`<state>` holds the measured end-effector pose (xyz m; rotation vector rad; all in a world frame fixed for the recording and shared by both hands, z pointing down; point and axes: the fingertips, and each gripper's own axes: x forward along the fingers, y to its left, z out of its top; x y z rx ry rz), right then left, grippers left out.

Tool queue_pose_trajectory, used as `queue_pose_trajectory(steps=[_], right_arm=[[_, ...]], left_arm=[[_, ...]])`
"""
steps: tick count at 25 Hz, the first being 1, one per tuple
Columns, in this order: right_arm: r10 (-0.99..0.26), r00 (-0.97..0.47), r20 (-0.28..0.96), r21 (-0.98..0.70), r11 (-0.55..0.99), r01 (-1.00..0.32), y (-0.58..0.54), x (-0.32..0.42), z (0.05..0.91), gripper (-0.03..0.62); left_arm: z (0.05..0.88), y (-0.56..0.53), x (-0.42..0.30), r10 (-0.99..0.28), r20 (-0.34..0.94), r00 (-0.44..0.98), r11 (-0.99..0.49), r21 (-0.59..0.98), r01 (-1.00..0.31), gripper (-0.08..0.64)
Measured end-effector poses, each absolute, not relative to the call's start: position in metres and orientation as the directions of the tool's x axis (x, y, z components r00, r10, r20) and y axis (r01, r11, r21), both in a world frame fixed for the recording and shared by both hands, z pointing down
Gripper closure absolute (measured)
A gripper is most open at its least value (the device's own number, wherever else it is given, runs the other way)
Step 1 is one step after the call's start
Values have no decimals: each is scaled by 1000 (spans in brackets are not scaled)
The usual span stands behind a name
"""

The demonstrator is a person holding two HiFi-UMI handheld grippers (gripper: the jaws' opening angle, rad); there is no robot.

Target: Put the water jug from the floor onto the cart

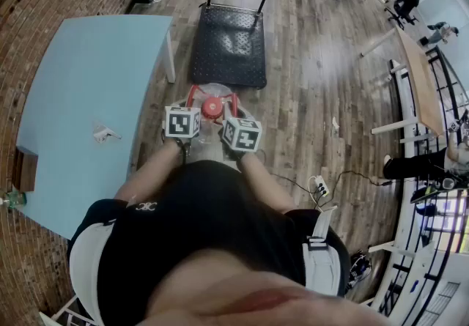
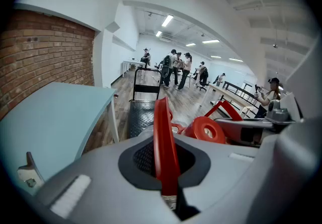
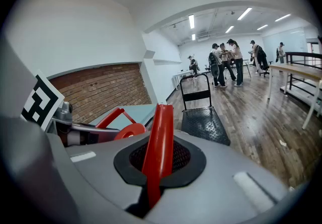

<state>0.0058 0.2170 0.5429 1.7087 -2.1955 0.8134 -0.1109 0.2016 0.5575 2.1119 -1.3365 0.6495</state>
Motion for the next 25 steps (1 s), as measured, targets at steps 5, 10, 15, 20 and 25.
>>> queue_pose_trajectory(steps=[5,10,15,20,25], right_arm=[[-807,-291,515,-282,161,-946,218,3,544,578],[-797,-288,531,-294,145,-945,216,4,552,578],[-796,-283,536,-312,125,-942,212,0,556,577],[-796,-278,538,-306,123,-944,207,-7,558,577],[-805,-255,535,-294,105,-950,202,-14,557,577]], left_arm=[[558,201,-114,-643,660,389,-351,197,-915,560],[564,200,-113,-629,670,395,-358,201,-912,560],[566,196,-116,-622,673,400,-366,202,-908,560],[575,193,-121,-607,676,417,-368,226,-902,560],[581,188,-129,-594,679,431,-377,238,-895,560]])
